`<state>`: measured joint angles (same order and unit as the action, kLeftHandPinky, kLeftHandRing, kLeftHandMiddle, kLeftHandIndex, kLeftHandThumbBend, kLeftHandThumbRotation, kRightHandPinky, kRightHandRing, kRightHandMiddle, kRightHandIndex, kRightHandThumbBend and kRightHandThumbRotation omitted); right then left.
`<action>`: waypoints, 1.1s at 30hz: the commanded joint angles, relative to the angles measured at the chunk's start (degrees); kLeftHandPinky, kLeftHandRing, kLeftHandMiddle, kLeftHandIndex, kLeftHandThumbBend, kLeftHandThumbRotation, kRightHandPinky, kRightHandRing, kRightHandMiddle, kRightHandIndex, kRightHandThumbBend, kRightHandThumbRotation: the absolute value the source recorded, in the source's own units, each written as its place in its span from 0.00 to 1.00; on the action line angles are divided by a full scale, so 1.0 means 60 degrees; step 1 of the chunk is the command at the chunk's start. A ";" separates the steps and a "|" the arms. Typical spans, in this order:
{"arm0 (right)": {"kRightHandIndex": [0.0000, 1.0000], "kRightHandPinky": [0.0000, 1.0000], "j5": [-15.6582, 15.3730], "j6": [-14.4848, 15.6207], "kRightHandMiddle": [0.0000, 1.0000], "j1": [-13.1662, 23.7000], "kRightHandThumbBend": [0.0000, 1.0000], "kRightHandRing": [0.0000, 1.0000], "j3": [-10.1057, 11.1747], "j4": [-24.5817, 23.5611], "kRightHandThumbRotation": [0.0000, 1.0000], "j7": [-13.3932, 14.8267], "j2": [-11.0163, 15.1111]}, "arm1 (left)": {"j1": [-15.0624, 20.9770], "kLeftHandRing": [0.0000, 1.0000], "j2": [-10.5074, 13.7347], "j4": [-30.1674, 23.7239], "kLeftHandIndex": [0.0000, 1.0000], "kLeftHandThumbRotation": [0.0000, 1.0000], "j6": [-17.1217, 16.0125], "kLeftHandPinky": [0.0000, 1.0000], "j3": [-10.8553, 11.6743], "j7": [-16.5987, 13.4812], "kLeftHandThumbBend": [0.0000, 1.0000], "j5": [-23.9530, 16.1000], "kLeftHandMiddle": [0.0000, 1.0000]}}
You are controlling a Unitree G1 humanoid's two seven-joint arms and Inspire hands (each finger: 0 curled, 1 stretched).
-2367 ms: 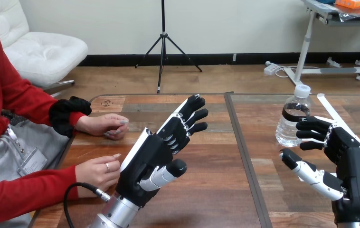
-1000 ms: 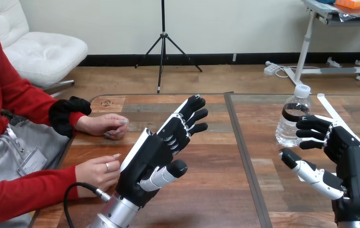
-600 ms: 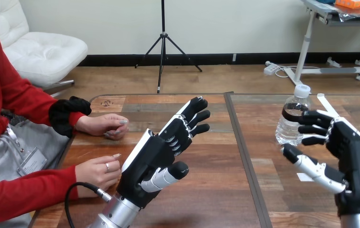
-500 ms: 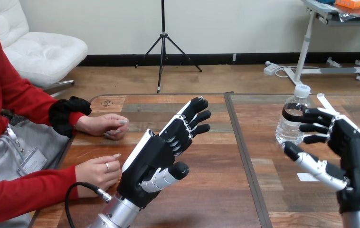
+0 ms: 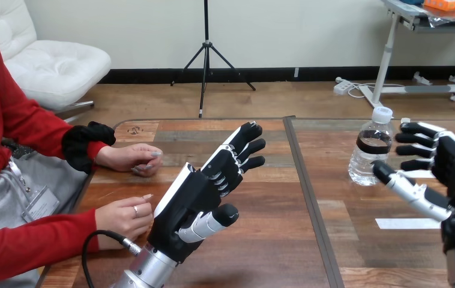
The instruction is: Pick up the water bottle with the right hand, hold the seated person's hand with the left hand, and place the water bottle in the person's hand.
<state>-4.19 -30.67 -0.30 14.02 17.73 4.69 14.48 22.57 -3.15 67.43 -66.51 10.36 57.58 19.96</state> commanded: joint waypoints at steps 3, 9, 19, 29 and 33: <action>0.74 0.58 0.0045 0.0679 0.72 0.0953 1.00 0.69 0.0047 -0.0859 0.38 -0.0103 0.0408 | 0.0299 0.95 -0.0203 -0.0242 0.96 0.73 -0.0046 0.90 0.0114 -0.0011 1.00 0.0148 0.98; 0.77 0.59 0.0051 0.1253 0.73 0.1242 0.98 0.71 0.0052 -0.0989 0.37 -0.0151 0.0578 | 0.0294 0.95 -0.0200 -0.0217 0.96 0.74 -0.0206 0.90 0.0079 -0.0153 1.00 0.0021 0.98; 0.79 0.61 0.0024 0.1901 0.76 0.1843 0.95 0.75 0.0047 -0.0693 0.36 -0.0273 0.0884 | 0.0284 0.95 -0.0234 -0.0227 0.96 0.74 -0.0176 0.90 0.0048 -0.0191 1.00 0.0018 0.98; 0.80 0.65 0.0164 0.2097 0.77 0.2512 0.94 0.76 0.0091 0.0119 0.36 -0.0495 0.1114 | 0.0286 0.95 -0.0248 -0.0214 0.96 0.74 -0.0275 0.90 0.0015 -0.0307 1.00 -0.0052 0.98; 0.80 0.66 0.0200 0.2239 0.77 0.2748 0.95 0.76 0.0107 0.0406 0.36 -0.0573 0.1200 | 0.0282 0.95 -0.0260 -0.0220 0.96 0.75 -0.0245 0.89 0.0013 -0.0274 1.00 -0.0020 0.97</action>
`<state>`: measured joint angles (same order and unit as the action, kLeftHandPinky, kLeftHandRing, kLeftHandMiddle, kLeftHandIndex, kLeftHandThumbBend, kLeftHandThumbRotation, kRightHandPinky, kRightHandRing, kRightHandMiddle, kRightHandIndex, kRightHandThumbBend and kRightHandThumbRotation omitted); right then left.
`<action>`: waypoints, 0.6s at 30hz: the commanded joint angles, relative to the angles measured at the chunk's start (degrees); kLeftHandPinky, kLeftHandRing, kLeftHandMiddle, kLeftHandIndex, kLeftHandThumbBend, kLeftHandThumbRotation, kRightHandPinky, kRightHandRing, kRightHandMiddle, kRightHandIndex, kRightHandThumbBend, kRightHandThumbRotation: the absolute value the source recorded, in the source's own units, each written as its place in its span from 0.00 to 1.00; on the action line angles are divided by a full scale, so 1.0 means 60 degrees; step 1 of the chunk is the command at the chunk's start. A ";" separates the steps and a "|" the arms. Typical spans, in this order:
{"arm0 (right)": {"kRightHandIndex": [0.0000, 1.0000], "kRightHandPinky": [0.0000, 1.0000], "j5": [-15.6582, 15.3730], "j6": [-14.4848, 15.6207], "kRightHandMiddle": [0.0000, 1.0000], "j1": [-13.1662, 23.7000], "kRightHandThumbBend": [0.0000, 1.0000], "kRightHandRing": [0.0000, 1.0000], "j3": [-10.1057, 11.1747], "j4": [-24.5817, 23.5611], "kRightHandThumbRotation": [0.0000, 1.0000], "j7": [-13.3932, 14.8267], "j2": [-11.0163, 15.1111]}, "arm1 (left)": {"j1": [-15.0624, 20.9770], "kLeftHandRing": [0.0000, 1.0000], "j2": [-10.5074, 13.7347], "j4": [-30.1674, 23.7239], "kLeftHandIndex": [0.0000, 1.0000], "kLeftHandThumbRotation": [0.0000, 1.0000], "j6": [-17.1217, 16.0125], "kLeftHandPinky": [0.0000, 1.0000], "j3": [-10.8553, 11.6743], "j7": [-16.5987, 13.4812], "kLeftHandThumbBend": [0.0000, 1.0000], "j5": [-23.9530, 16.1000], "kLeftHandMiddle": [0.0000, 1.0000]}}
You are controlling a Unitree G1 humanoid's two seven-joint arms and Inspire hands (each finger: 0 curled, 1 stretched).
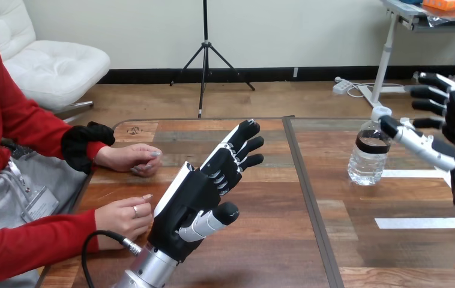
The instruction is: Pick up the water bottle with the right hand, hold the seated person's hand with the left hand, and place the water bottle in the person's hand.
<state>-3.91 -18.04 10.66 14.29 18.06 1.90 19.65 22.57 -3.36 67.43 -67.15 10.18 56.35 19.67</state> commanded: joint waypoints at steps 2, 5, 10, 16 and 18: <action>0.80 0.66 0.0202 0.0264 0.77 0.1074 0.95 0.76 0.0073 0.0519 0.36 -0.0163 0.0377 | 0.0283 0.95 -0.0232 -0.0226 0.96 0.75 -0.0132 0.89 0.0044 -0.0041 1.00 0.0049 0.97; 0.81 0.66 0.0195 0.0351 0.78 0.1257 0.96 0.76 0.0055 0.0752 0.36 -0.0189 0.0452 | 0.0283 0.95 -0.0237 -0.0230 0.96 0.75 -0.0130 0.90 0.0042 -0.0026 1.00 0.0058 0.98; 0.81 0.66 -0.0142 0.0397 0.78 0.1619 0.97 0.77 -0.0113 0.1309 0.37 -0.0116 0.0720 | 0.0282 0.95 -0.0242 -0.0243 0.97 0.74 -0.0112 0.90 0.0042 -0.0004 1.00 0.0076 0.98; 0.81 0.64 -0.0362 0.0302 0.77 0.2032 0.99 0.76 -0.0239 0.1988 0.40 -0.0120 0.0945 | 0.0273 0.95 -0.0269 -0.0256 0.96 0.75 -0.0079 0.90 0.0052 -0.0005 1.00 0.0105 0.98; 0.81 0.64 -0.0395 0.0250 0.76 0.2123 1.00 0.76 -0.0268 0.2165 0.40 -0.0118 0.0999 | 0.0268 0.95 -0.0275 -0.0258 0.96 0.75 -0.0084 0.90 0.0049 -0.0013 1.00 0.0099 0.98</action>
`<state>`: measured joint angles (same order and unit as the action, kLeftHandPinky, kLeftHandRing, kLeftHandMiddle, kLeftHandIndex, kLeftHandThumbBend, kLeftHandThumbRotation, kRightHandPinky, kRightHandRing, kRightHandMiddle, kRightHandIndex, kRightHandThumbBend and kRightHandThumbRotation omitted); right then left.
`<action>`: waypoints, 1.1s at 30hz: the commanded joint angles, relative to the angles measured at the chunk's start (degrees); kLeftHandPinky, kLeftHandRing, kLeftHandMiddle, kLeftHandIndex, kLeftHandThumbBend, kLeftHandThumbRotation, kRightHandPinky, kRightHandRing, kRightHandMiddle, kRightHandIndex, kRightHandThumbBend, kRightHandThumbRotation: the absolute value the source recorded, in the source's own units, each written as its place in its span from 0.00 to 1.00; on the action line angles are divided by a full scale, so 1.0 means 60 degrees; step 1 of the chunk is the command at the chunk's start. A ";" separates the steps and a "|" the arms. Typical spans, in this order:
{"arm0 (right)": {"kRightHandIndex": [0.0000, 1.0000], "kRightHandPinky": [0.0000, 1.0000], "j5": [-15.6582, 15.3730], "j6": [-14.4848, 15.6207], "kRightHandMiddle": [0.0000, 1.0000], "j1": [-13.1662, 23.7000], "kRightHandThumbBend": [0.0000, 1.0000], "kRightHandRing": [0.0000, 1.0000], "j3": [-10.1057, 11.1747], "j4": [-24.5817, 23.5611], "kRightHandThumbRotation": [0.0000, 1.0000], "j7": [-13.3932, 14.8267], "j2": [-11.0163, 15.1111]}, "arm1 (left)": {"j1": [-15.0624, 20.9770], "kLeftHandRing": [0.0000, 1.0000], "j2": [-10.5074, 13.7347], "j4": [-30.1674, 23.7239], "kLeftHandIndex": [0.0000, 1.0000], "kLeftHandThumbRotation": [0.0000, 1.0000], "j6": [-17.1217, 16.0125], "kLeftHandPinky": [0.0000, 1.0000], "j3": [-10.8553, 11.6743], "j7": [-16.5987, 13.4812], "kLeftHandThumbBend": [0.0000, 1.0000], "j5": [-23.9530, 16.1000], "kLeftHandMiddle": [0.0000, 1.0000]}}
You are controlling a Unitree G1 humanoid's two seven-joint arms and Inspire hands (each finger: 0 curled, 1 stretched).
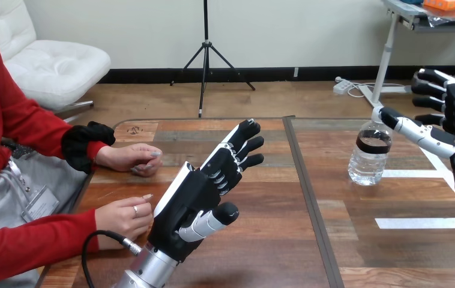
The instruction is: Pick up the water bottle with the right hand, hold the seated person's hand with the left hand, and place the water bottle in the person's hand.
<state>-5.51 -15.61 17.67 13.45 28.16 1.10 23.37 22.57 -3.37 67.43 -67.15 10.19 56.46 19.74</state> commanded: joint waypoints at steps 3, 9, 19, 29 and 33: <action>0.81 0.63 -0.0358 -0.0065 0.76 0.1240 1.00 0.75 -0.0272 0.0912 0.41 0.0027 0.0564 | 0.0261 0.95 -0.0278 -0.0272 0.96 0.75 -0.0121 0.90 0.0043 -0.0058 1.00 0.0074 0.97; 0.82 0.62 -0.0758 0.0180 0.77 0.1732 1.00 0.76 -0.0564 0.1592 0.43 -0.0102 0.0924 | 0.0241 0.95 -0.0281 -0.0287 0.96 0.75 -0.0186 0.90 0.0016 -0.0099 1.00 0.0028 0.97; 0.82 0.64 -0.1203 0.0407 0.79 0.2643 1.00 0.78 -0.0982 0.2839 0.45 -0.0379 0.1405 | 0.0190 0.95 -0.0355 -0.0337 0.96 0.74 -0.0203 0.90 0.0009 -0.0051 1.00 0.0097 0.97; 0.81 0.62 -0.1555 0.0520 0.79 0.3380 1.00 0.77 -0.1384 0.3930 0.44 -0.0736 0.1820 | 0.0108 0.96 -0.0413 -0.0396 0.96 0.74 -0.0281 0.90 -0.0012 0.0000 1.00 0.0142 0.98; 0.81 0.61 -0.1656 0.0506 0.78 0.3605 1.00 0.77 -0.1529 0.4309 0.44 -0.0821 0.1934 | 0.0075 0.95 -0.0437 -0.0422 0.96 0.74 -0.0290 0.90 -0.0013 0.0023 1.00 0.0176 0.97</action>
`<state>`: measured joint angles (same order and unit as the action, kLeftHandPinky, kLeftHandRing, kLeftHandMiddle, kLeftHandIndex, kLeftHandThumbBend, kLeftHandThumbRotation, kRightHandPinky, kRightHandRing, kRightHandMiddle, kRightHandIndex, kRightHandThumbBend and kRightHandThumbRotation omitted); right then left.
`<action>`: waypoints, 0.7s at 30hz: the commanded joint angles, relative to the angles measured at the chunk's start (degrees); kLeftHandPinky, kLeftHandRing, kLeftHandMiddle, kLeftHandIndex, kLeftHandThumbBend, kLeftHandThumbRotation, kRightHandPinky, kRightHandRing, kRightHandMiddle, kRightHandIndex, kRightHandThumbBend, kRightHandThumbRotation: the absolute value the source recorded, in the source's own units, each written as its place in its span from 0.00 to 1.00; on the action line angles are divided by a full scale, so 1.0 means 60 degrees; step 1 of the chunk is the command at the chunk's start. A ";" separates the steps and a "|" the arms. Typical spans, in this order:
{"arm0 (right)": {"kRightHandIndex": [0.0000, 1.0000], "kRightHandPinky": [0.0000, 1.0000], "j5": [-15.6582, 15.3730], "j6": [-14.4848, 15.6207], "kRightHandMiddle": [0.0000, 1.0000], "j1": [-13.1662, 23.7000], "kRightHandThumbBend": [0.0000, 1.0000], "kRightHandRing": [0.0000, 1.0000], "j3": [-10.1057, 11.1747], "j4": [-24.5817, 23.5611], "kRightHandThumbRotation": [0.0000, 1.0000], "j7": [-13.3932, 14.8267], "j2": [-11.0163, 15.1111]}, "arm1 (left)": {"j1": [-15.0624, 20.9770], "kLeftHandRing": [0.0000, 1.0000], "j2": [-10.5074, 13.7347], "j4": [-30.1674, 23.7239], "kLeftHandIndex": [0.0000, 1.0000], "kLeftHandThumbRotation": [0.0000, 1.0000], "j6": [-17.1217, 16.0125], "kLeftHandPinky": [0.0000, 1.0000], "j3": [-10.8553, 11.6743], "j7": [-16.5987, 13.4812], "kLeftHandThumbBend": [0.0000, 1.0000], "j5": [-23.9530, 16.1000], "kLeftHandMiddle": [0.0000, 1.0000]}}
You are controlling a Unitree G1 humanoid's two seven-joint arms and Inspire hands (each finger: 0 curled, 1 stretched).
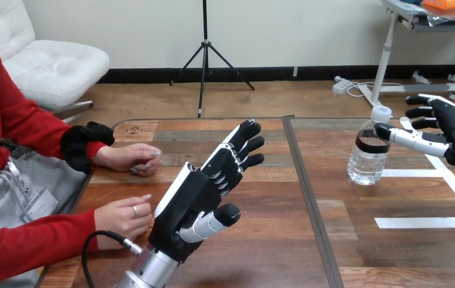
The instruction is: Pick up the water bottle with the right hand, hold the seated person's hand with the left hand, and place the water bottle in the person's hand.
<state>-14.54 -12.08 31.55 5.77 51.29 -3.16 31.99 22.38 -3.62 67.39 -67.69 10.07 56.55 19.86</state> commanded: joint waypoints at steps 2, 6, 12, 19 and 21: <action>0.81 0.60 -0.0220 -0.0114 0.78 0.1402 1.00 0.77 -0.0346 0.0635 0.44 -0.0157 0.0554 | 0.0087 0.95 -0.0411 -0.0431 0.96 0.74 -0.0228 0.90 0.0008 -0.0002 1.00 0.0167 0.97; 0.82 0.60 -0.0376 -0.0088 0.79 0.1594 1.00 0.76 -0.0540 0.0925 0.43 -0.0195 0.0641 | 0.0036 0.95 -0.0438 -0.0467 0.96 0.74 -0.0257 0.89 0.0004 -0.0039 1.00 0.0169 0.97; 0.82 0.62 -0.0475 -0.0068 0.79 0.1873 1.00 0.77 -0.0759 0.1337 0.42 -0.0252 0.0694 | -0.0021 0.95 -0.0440 -0.0489 0.96 0.74 -0.0384 0.89 -0.0023 -0.0048 1.00 0.0138 0.97; 0.81 0.64 -0.0760 -0.0059 0.79 0.2176 1.00 0.76 -0.1115 0.1780 0.40 -0.0201 0.0758 | -0.0125 0.95 -0.0435 -0.0540 0.96 0.75 -0.0489 0.89 -0.0087 -0.0130 1.00 0.0074 0.97; 0.82 0.65 -0.0916 -0.0014 0.79 0.2285 1.00 0.76 -0.1275 0.1900 0.41 -0.0192 0.0788 | -0.0152 0.95 -0.0440 -0.0558 0.96 0.75 -0.0494 0.89 -0.0097 -0.0135 1.00 0.0083 0.97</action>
<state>-18.45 -12.07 39.11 0.16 61.38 -4.77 35.26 20.61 -4.55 66.51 -69.61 9.69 56.39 19.88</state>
